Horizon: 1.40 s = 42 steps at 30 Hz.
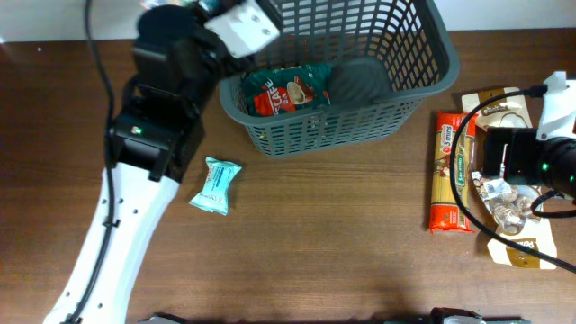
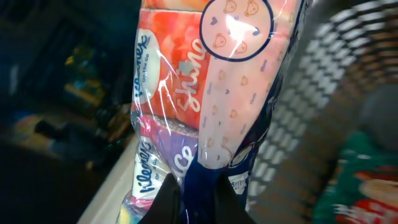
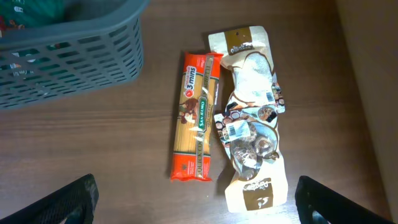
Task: Pack container
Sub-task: 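Swing the Kleenex multipack over the grey basket, then lower the multipack into the basket and release it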
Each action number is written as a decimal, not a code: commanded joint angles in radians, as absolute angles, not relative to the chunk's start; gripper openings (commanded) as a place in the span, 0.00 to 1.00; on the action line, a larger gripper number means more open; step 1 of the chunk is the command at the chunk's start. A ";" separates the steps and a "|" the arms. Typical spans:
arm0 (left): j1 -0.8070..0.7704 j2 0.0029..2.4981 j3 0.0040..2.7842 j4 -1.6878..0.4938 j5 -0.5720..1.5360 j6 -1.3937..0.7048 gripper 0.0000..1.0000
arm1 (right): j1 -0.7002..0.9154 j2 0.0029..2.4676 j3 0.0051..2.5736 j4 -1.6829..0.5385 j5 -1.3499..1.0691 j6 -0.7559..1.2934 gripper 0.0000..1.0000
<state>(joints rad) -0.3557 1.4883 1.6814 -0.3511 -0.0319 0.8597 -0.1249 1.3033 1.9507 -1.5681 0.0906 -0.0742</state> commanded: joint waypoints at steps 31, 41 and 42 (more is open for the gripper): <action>-0.496 1.788 1.704 -0.278 0.019 0.888 0.02 | -0.131 1.299 1.964 -1.568 0.110 -0.063 0.99; -0.494 1.861 1.704 -0.220 -0.109 0.888 0.02 | -0.131 1.299 1.964 -1.568 0.110 -0.063 0.99; -0.493 1.866 1.704 -0.216 -0.123 0.888 0.02 | -0.131 1.299 1.964 -1.568 0.110 -0.063 0.99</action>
